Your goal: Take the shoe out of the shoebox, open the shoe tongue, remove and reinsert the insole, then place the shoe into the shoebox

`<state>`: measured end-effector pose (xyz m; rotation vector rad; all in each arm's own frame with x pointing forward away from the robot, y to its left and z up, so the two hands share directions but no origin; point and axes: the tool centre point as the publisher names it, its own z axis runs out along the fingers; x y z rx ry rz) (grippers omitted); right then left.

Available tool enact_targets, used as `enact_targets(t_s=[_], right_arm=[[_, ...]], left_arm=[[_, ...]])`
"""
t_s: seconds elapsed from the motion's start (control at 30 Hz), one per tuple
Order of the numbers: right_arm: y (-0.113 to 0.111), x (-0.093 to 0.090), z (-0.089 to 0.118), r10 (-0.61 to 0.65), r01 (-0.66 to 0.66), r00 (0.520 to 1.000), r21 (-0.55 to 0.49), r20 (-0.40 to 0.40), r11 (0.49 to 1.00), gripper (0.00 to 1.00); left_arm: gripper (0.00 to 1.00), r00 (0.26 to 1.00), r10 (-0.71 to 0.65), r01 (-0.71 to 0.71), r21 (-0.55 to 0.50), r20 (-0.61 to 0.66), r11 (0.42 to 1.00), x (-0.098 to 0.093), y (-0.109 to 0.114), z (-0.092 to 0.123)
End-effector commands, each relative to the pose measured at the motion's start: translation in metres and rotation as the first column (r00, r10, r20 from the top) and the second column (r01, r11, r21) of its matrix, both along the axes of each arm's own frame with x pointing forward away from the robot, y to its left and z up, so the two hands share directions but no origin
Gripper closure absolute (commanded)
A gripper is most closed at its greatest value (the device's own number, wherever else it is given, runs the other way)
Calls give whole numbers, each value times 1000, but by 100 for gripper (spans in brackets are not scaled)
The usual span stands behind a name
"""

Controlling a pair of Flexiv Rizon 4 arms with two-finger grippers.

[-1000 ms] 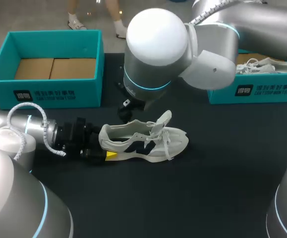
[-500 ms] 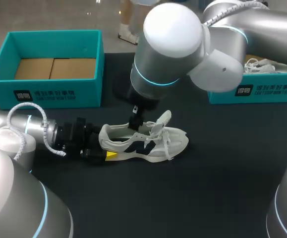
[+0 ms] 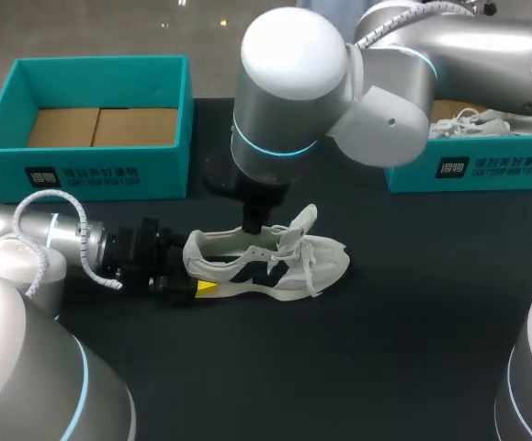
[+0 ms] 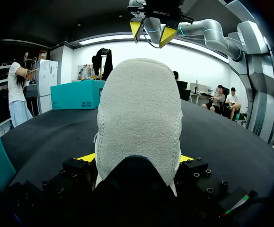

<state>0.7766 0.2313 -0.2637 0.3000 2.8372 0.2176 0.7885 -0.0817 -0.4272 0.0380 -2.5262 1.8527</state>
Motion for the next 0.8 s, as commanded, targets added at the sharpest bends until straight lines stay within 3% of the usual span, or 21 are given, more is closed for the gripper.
enact_targets(t_s=[0.03,0.5,0.7,0.8], right_arm=[[0,4,-4,10,-10,1000,-9,-13,1000,100],[0,4,-4,10,-10,1000,-9,-13,1000,100],[24,25,-29,83,-87,995,-83,-56,993,100],[29,30,-36,108,-110,992,-34,-64,993,100]], left_arm=[[100,1000,2,-2,1,1,1000,0,0,-3],[100,1000,2,-2,1,1,1000,0,0,-3],[100,1000,2,-2,1,1,1000,0,0,-3],[100,1000,2,-2,1,1,1000,0,0,-3]])
